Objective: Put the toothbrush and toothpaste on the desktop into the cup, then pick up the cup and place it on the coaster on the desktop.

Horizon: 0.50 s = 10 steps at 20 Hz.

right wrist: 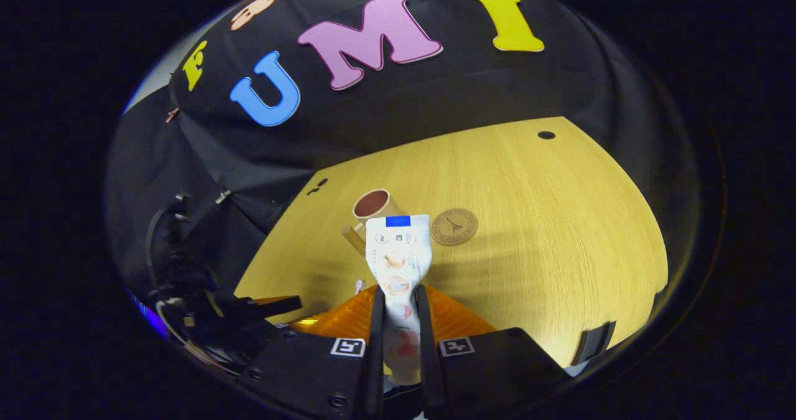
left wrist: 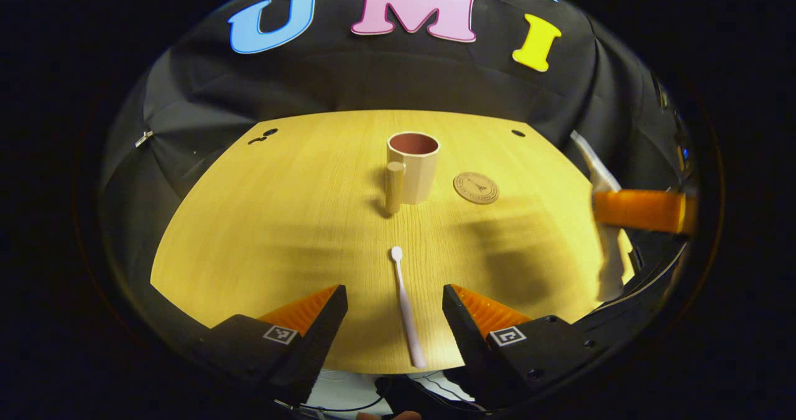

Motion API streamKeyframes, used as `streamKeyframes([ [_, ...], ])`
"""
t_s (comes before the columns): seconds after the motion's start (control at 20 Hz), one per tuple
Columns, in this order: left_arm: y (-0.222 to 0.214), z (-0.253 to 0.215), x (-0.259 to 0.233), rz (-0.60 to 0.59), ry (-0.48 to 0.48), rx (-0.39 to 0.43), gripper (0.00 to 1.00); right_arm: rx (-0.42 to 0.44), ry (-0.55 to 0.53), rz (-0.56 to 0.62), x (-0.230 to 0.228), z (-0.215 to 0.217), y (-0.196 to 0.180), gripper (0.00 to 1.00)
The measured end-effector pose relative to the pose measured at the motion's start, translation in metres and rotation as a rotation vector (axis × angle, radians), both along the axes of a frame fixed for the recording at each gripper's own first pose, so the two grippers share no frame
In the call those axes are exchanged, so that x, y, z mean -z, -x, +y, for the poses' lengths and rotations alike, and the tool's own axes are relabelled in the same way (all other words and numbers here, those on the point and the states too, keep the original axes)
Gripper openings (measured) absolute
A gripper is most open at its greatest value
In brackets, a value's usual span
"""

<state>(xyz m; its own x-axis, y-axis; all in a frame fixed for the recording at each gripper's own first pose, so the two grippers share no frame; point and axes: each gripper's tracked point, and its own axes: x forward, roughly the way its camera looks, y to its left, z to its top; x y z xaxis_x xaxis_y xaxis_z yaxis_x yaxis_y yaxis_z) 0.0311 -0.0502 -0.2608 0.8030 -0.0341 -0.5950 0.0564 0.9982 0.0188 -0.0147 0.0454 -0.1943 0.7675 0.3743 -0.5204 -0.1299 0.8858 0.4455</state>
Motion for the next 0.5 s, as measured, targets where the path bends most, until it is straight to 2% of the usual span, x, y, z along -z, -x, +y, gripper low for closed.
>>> streamKeyframes([
  [0.25, -0.022, 0.005, 0.038, 0.071, -0.046, -0.05, 0.94, -0.018, -0.003, -0.049, -0.022, -0.024, 0.004, 0.28],
  [0.3, -0.024, 0.005, 0.042, 0.083, -0.043, -0.054, 0.91, -0.018, 0.002, -0.05, -0.024, -0.029, 0.004, 0.28],
  [0.35, -0.025, 0.006, 0.045, 0.09, -0.039, -0.058, 0.93, -0.016, 0.005, -0.052, -0.024, -0.034, 0.003, 0.28],
  [0.5, -0.031, 0.002, 0.054, 0.112, -0.024, -0.068, 0.89, 0.003, -0.002, -0.043, -0.023, -0.043, -0.002, 0.28],
])
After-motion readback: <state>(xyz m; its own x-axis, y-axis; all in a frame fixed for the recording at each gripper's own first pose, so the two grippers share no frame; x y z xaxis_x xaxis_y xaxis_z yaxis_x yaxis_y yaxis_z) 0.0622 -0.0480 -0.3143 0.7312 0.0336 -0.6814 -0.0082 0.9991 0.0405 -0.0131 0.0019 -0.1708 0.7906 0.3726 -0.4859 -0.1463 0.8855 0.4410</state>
